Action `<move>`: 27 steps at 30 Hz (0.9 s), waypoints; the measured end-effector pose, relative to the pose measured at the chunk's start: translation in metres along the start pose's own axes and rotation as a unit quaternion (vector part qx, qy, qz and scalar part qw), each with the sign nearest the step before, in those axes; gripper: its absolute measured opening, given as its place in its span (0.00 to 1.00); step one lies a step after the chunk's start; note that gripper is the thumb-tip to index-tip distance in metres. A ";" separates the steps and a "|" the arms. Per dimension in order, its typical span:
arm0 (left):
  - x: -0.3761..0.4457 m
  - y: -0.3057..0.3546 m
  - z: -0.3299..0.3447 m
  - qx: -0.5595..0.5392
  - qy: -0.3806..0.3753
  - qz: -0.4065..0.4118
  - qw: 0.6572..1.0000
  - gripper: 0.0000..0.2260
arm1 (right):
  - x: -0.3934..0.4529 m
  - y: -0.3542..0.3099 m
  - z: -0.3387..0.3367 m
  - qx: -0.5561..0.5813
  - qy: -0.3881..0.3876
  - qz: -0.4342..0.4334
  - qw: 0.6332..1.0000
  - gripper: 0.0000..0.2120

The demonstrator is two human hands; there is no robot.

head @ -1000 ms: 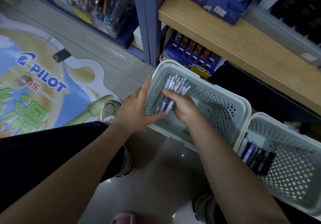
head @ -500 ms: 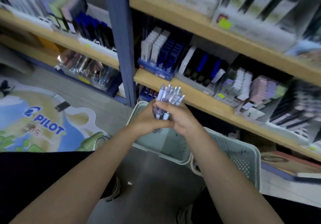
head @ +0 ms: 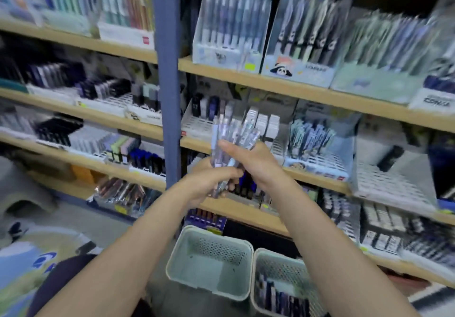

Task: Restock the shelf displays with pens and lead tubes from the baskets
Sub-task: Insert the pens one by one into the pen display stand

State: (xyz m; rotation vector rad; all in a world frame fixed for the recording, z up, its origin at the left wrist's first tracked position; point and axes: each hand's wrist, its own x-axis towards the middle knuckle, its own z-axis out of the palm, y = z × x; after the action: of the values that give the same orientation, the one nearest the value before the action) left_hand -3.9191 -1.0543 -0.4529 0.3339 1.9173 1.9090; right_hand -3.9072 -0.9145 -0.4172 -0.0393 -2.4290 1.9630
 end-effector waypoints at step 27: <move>-0.010 0.139 -0.002 -0.159 -0.034 0.124 0.979 0.10 | 0.004 -0.126 -0.038 0.061 0.023 -0.136 0.989 0.13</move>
State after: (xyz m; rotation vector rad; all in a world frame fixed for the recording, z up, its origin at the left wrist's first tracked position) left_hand -3.9274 -1.0564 -0.3134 0.5540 1.5518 2.2906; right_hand -3.9106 -0.9033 -0.2864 0.2336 -2.1479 1.9562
